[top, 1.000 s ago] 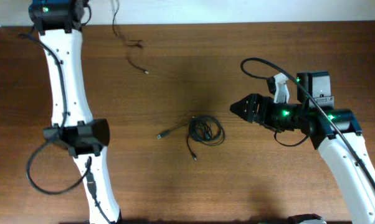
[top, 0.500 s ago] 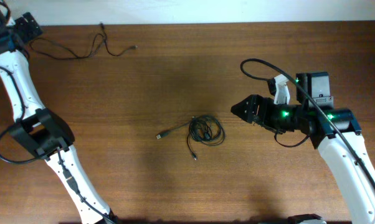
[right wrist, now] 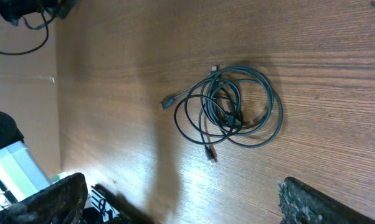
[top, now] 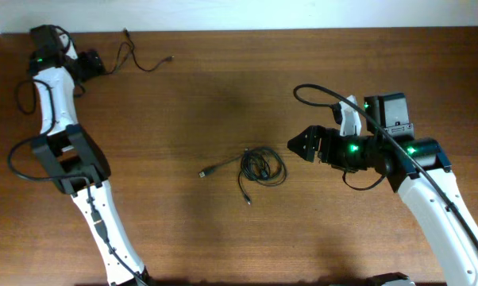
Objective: Untangle cables
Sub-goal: 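Carry the cable to the far left corner and lay it down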
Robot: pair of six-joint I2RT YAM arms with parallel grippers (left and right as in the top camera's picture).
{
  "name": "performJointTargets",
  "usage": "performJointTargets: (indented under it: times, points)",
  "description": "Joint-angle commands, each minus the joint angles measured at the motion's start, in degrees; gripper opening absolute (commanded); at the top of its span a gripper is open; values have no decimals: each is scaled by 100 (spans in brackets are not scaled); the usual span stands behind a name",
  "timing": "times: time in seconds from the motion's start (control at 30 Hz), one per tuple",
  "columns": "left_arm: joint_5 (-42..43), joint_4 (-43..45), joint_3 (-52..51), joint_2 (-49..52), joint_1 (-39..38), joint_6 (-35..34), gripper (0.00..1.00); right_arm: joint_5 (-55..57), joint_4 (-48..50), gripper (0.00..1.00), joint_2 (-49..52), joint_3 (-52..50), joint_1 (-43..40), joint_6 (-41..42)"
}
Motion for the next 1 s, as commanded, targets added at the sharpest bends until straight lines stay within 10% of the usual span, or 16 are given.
performJointTargets:
  times: [0.0,0.53,0.87,0.97]
  points:
    - [-850,17,-66,267,-20,28,97,55,4,99,15,31,42,-85]
    - [-2133,376,120,299,417,195,85,122,-149,99,15,31,42,-87]
    - [413,461,166,-258,623,-50,100,203,-149,99,15,31,42,-87]
    - [551,-87,120,-247,623,-557,87,203,-146,98,15,31,42,-87]
